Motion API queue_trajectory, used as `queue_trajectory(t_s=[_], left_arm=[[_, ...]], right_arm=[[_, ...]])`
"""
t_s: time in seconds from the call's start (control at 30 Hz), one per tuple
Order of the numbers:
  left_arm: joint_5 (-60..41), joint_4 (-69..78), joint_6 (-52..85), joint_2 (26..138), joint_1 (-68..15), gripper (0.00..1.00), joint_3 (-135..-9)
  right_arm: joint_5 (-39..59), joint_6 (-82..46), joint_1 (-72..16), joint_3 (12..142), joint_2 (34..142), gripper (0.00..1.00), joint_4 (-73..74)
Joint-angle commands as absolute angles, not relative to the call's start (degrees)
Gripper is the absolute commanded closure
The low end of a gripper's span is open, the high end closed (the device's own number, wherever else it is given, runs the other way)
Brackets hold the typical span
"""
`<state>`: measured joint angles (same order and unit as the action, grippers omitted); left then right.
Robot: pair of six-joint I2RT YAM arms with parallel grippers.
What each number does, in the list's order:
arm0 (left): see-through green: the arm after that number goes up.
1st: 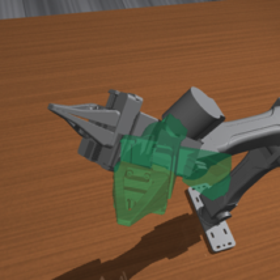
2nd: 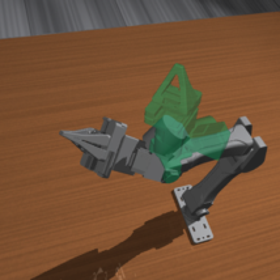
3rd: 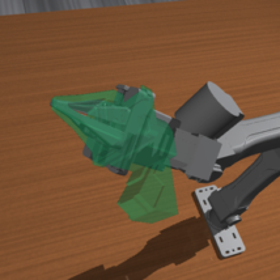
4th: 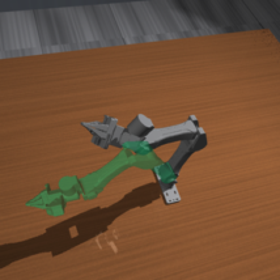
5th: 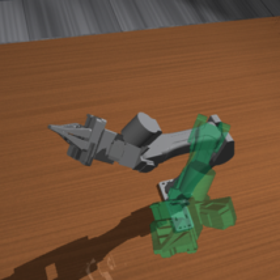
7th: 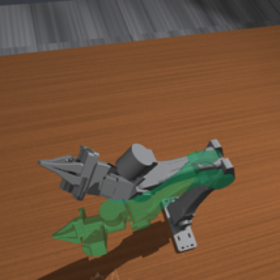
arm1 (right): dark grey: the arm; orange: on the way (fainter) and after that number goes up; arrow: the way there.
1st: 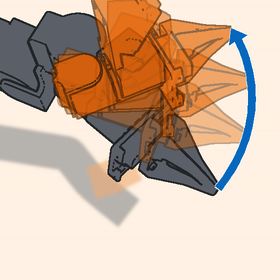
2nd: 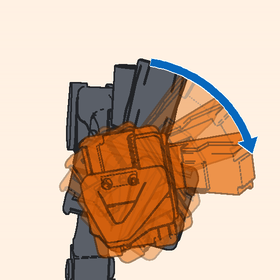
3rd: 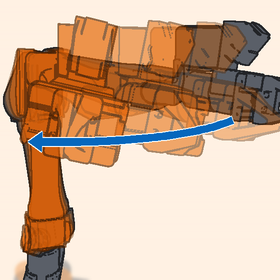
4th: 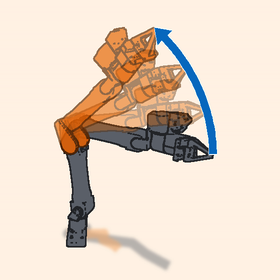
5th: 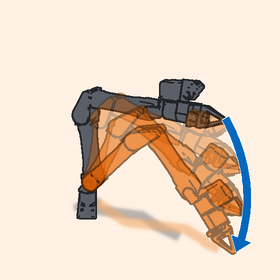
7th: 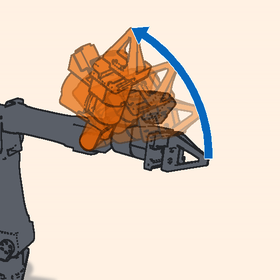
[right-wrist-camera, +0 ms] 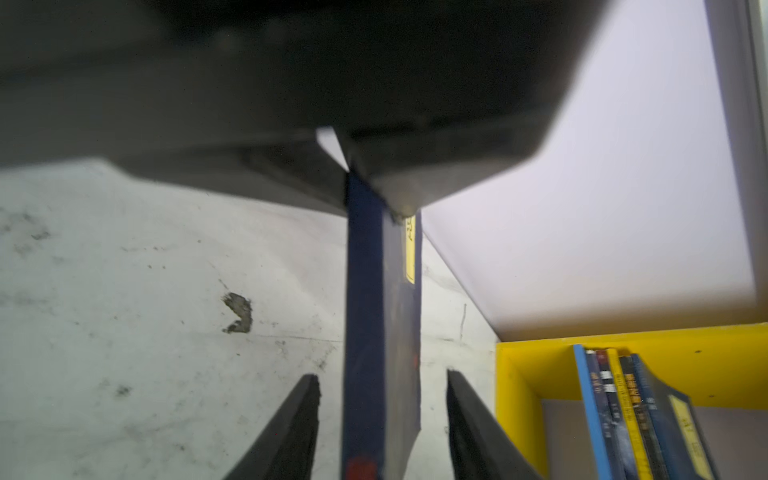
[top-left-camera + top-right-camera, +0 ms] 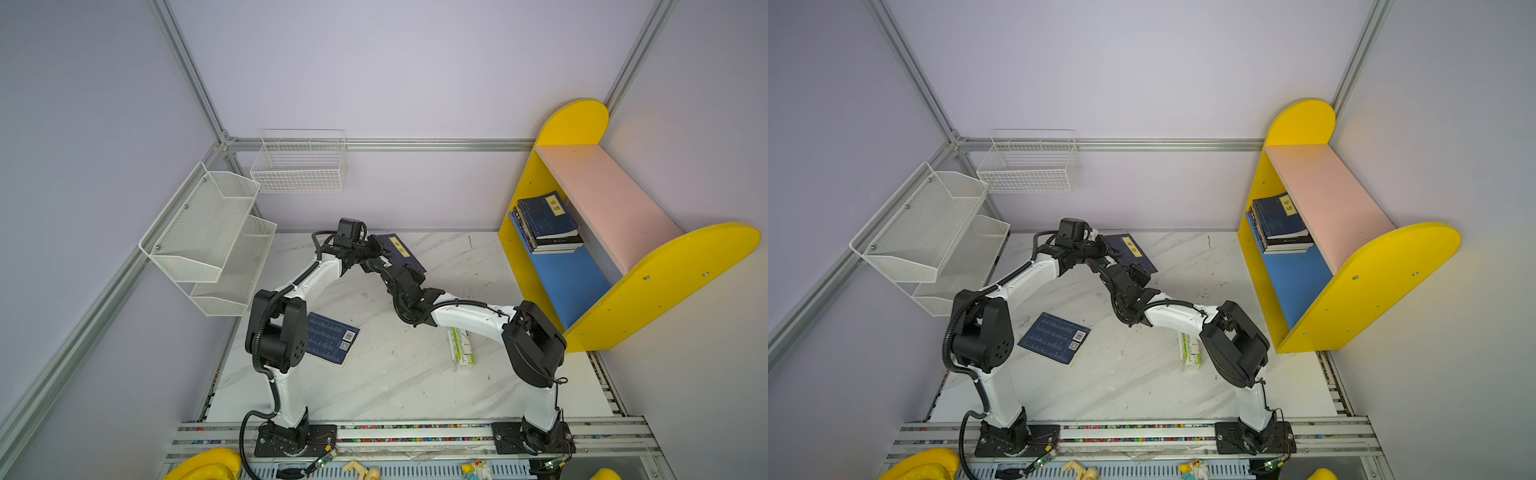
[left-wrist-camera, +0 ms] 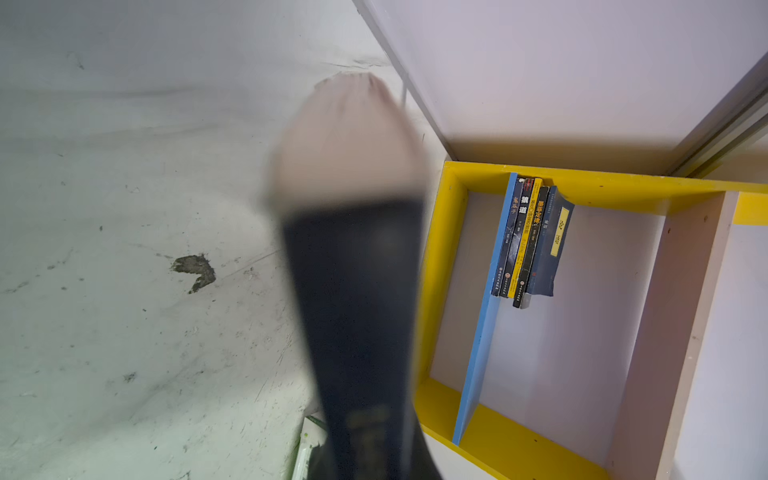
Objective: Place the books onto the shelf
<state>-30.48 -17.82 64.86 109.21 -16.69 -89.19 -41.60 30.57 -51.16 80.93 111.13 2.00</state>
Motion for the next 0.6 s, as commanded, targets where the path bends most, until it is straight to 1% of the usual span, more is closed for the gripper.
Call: queue_trajectory(t_s=[0.0,0.03,0.13,0.2,0.23,0.3,0.37,0.47,0.57], left_arm=[[-32.1,-12.9,63.5,109.3,-16.1,1.0,-92.7],[-32.2,-12.2,63.4,109.4,-15.8,1.0,-92.9],[-32.0,-10.6,62.8,110.0,-14.5,1.0,-93.6],[-32.1,-8.0,63.2,110.1,-13.5,1.0,-93.6],[-32.1,-6.9,63.3,110.1,-13.2,1.0,-93.7],[-31.7,-3.6,63.6,110.1,-12.7,1.0,-93.6],[-31.5,0.8,64.8,110.1,-12.5,1.0,-93.2],[-30.9,6.7,66.2,110.3,-12.5,1.0,-93.3],[-29.1,10.2,66.1,110.0,-12.5,1.0,-93.1]], right_arm=[[-37.3,20.7,-50.5,83.8,108.7,0.31,-2.6],[-34.1,17.1,-49.8,84.6,107.8,0.29,-5.0],[-19.0,3.6,-44.6,86.4,104.3,0.27,-10.9],[-6.5,-4.8,-39.0,84.4,101.0,0.26,-9.4],[-2.2,-8.5,-36.7,83.2,99.8,0.26,-8.0],[11.0,-19.5,-30.3,77.8,97.1,0.25,-0.1],[20.6,-30.6,-26.0,73.2,95.9,0.2,8.7],[28.5,-45.3,-22.9,67.7,95.6,0.18,21.8],[32.0,-57.2,-21.5,61.8,95.2,0.17,37.0]])
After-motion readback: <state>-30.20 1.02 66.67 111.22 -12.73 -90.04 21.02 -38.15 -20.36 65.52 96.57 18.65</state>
